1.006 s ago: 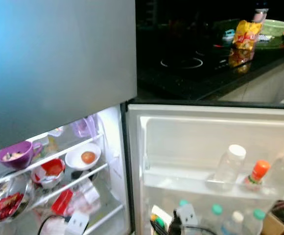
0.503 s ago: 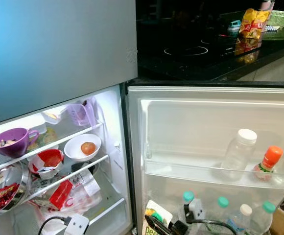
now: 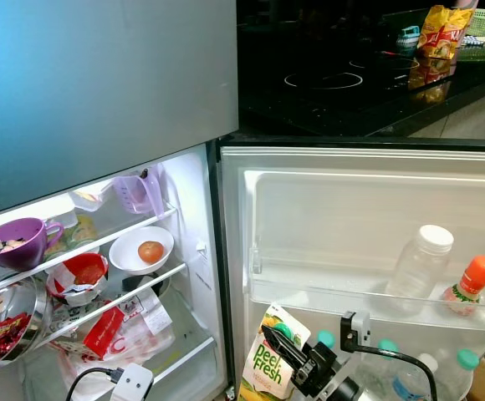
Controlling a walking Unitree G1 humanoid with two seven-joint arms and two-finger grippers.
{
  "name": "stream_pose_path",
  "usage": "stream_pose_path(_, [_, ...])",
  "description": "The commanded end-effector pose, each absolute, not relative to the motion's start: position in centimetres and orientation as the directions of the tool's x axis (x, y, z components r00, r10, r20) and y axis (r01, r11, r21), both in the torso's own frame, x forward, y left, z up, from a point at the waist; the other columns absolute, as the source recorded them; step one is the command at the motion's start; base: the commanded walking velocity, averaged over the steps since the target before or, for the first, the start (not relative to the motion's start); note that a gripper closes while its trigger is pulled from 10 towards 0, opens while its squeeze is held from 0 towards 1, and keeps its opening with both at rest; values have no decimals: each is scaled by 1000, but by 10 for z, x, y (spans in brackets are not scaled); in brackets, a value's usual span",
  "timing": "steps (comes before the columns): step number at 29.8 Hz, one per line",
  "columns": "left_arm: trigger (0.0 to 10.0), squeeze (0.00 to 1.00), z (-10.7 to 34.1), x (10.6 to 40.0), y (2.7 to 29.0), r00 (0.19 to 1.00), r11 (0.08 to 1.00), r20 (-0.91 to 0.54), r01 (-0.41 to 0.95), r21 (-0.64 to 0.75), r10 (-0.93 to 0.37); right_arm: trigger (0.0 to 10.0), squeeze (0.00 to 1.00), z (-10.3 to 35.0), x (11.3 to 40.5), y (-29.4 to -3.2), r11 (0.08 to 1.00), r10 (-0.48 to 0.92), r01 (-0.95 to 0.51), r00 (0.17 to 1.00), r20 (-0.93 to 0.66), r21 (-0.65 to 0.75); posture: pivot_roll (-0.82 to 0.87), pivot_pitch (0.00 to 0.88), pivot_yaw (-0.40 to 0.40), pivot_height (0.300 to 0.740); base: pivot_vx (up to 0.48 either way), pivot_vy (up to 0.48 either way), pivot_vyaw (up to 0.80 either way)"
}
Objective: Restocking fridge
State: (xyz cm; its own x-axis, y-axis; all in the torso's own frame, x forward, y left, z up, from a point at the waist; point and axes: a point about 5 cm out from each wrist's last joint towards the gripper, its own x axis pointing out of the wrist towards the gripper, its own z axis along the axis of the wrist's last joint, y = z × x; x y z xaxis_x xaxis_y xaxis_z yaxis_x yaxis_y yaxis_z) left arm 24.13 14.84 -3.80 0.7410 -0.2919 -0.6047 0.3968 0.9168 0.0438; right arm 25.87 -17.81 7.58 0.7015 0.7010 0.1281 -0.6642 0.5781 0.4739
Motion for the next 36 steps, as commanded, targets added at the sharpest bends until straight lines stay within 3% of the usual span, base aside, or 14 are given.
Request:
stream_pose_path(1, [10000, 0, -40, 238, 154, 731, 912, -620, 407, 59, -286, 10000, 0, 81, 263, -174, 601, 698, -684, 701, 145, 413, -44, 108, 60, 610, 0, 0, 0])
stream_pose_path(7, [10000, 0, -40, 238, 154, 729, 907, -620, 416, 64, -290, 10000, 0, 87, 275, -168, 674, 682, -691, 718, 139, 261, -42, 112, 63, 610, 0, 0, 0])
stream_pose_path(14, [10000, 0, -39, 238, 155, 727, 904, -621, 423, 66, -295, 10000, 0, 82, 275, -156, 672, 721, -729, 684, 108, 131, -40, 116, 64, 610, 0, 0, 0])
stream_pose_path(28, [10000, 0, -41, 234, 157, 719, 897, -628, 436, 73, -299, 10000, 0, 69, 265, -130, 570, 817, -794, 576, 38, -210, -26, 136, 57, 610, 0, 0, 0])
stream_pose_path(30, [10000, 0, -41, 233, 157, 718, 896, -629, 439, 74, -299, 10000, 0, 69, 264, -129, 547, 827, -796, 562, 20, -258, -27, 137, 57, 610, 0, 0, 0])
stream_pose_path(31, [10000, 0, -41, 233, 158, 716, 894, -631, 441, 75, -300, 10000, 0, 67, 262, -128, 483, 852, -800, 523, -21, -357, -27, 137, 58, 610, 0, 0, 0])
stream_pose_path(36, [10000, 0, -42, 232, 157, 713, 892, -632, 446, 75, -303, 10000, 0, 69, 262, -125, 471, 856, -782, 516, -2, -408, -26, 138, 59, 610, 0, 0, 0])
